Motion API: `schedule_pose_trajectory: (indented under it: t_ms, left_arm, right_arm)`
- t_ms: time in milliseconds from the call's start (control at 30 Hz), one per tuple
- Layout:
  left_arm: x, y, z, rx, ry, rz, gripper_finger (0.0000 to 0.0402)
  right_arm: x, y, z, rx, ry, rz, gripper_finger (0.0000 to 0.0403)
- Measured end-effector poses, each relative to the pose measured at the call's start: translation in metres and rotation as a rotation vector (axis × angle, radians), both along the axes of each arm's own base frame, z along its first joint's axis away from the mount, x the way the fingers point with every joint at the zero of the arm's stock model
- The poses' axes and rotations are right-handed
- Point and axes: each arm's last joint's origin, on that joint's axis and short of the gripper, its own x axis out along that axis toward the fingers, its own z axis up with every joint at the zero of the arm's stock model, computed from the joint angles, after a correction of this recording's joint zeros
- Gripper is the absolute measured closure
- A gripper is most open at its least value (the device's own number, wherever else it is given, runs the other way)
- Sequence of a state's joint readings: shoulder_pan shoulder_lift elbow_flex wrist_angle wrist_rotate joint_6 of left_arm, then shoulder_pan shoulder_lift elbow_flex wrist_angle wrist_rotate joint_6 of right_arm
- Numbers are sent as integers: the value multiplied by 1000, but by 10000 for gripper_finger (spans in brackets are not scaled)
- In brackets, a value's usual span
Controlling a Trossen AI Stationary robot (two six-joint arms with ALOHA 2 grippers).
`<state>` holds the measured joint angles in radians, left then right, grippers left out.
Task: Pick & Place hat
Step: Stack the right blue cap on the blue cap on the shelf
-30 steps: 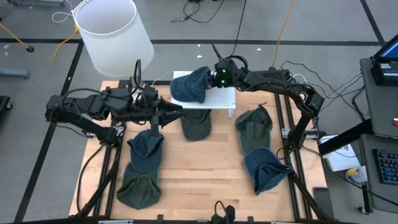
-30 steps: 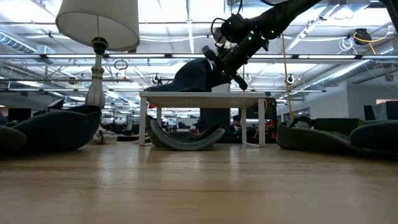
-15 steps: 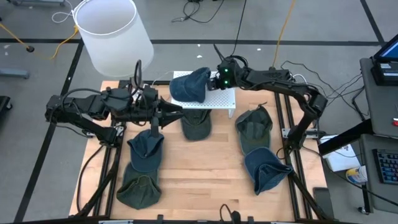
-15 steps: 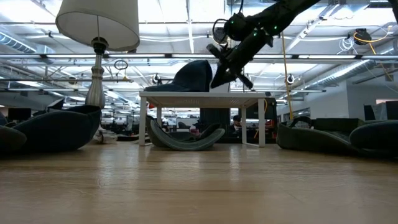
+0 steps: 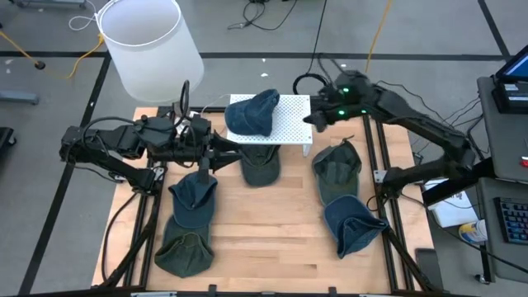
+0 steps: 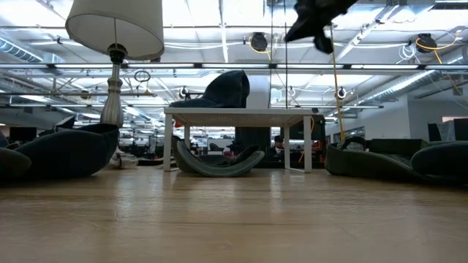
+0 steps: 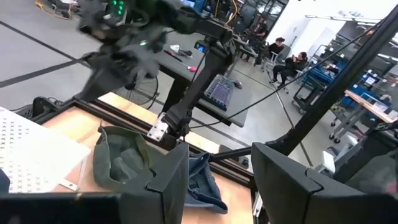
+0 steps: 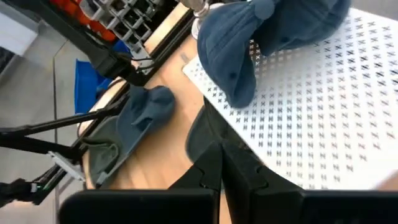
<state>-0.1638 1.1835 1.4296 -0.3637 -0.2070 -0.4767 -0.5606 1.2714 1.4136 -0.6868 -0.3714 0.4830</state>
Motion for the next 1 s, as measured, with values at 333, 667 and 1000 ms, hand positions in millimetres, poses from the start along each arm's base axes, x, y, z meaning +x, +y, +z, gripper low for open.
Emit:
schedule_pose_trajectory:
  t_ms: [333,667,1000]
  left_arm:
    - [0,0,0,-11,0,1,222]
    - [0,0,0,-114,-5,14,222]
    - [0,-2,0,-134,-5,7,222]
  right_arm:
    - [-71,47,17,182,90,18,402]
    - [-111,73,7,380,315,-18,327]
    - [-125,79,-2,387,489,-51,207]
